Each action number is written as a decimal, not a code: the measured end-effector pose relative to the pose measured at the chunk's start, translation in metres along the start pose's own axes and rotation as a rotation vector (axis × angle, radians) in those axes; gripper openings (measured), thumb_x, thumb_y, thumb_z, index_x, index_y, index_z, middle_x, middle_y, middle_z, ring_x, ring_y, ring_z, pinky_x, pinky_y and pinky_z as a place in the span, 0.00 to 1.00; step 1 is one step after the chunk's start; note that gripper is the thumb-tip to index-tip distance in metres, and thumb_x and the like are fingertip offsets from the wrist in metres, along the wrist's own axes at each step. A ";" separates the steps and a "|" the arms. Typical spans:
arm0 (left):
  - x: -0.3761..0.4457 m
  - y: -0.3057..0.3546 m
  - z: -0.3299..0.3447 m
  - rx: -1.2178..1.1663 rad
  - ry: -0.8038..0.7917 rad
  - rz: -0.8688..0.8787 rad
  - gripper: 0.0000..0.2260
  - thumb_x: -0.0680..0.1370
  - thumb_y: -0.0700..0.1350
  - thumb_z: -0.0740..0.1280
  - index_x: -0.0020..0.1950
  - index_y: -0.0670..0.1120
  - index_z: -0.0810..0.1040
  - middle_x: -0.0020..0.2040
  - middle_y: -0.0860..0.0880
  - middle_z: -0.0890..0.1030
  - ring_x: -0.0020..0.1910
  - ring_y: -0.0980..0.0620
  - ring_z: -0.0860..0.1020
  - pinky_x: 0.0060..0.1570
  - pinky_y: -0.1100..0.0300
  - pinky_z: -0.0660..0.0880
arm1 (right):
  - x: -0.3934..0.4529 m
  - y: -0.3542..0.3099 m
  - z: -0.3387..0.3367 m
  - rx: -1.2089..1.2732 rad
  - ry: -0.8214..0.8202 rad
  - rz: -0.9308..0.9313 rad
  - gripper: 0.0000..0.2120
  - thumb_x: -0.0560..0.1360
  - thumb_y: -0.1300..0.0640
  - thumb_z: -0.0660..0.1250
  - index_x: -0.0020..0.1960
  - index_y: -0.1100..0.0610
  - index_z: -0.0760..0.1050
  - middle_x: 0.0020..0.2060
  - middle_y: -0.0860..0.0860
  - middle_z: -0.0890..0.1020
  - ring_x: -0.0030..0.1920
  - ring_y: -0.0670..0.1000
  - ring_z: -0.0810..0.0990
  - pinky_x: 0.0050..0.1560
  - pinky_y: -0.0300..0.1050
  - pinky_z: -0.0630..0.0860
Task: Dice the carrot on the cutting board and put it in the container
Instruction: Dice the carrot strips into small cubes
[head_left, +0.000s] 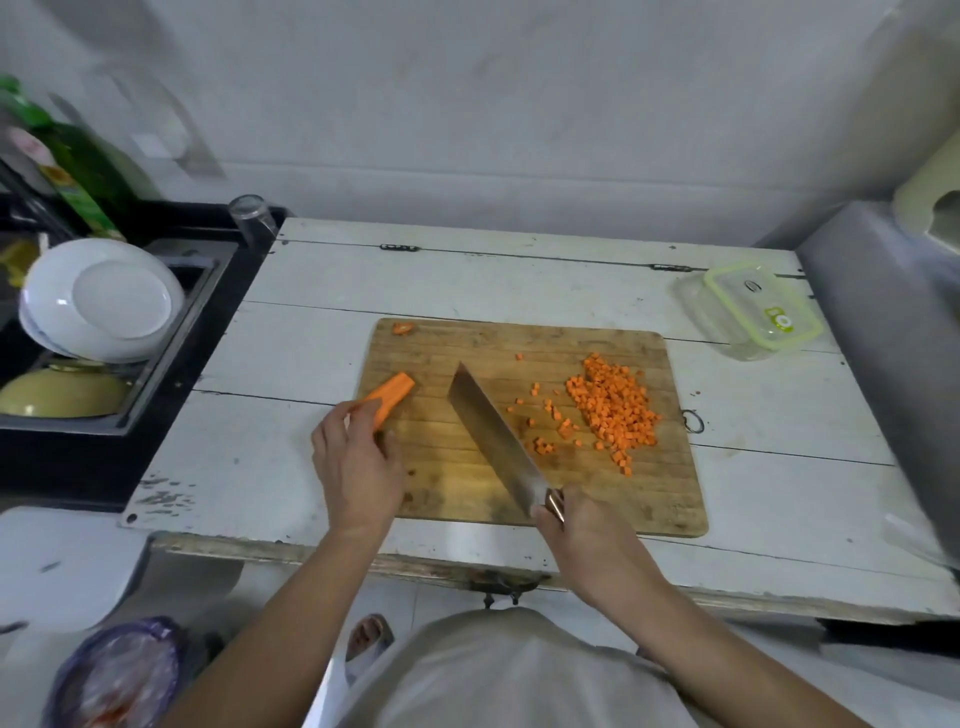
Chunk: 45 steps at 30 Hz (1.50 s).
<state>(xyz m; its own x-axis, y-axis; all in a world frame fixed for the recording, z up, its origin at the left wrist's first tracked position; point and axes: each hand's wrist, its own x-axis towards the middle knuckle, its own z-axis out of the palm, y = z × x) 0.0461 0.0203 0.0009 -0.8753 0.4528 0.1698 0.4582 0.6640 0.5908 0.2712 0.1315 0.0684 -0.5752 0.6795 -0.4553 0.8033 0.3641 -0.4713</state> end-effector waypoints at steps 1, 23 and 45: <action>0.004 -0.004 0.002 0.024 -0.048 -0.012 0.20 0.78 0.40 0.69 0.70 0.47 0.76 0.70 0.41 0.71 0.70 0.38 0.66 0.70 0.40 0.67 | 0.003 0.001 -0.004 0.002 0.014 0.016 0.13 0.83 0.43 0.58 0.47 0.51 0.68 0.36 0.48 0.76 0.35 0.48 0.75 0.33 0.48 0.68; 0.000 0.094 -0.017 -0.476 0.000 0.126 0.18 0.80 0.31 0.61 0.60 0.50 0.81 0.56 0.55 0.75 0.56 0.62 0.75 0.55 0.73 0.69 | 0.016 0.097 -0.078 -0.724 0.523 -0.346 0.14 0.74 0.45 0.70 0.48 0.56 0.78 0.29 0.51 0.77 0.25 0.59 0.77 0.24 0.44 0.62; -0.010 0.183 0.073 -0.153 -0.819 0.767 0.20 0.77 0.29 0.59 0.58 0.46 0.83 0.55 0.47 0.78 0.59 0.46 0.74 0.60 0.51 0.71 | 0.039 0.103 -0.066 -0.747 0.500 -0.335 0.15 0.61 0.60 0.77 0.45 0.54 0.78 0.33 0.52 0.77 0.28 0.56 0.77 0.24 0.46 0.68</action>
<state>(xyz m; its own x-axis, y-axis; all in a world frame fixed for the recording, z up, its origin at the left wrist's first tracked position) 0.1498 0.1809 0.0502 0.0196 0.9998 -0.0054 0.7574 -0.0113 0.6528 0.3416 0.2369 0.0520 -0.7991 0.5969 0.0723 0.5998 0.7833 0.1632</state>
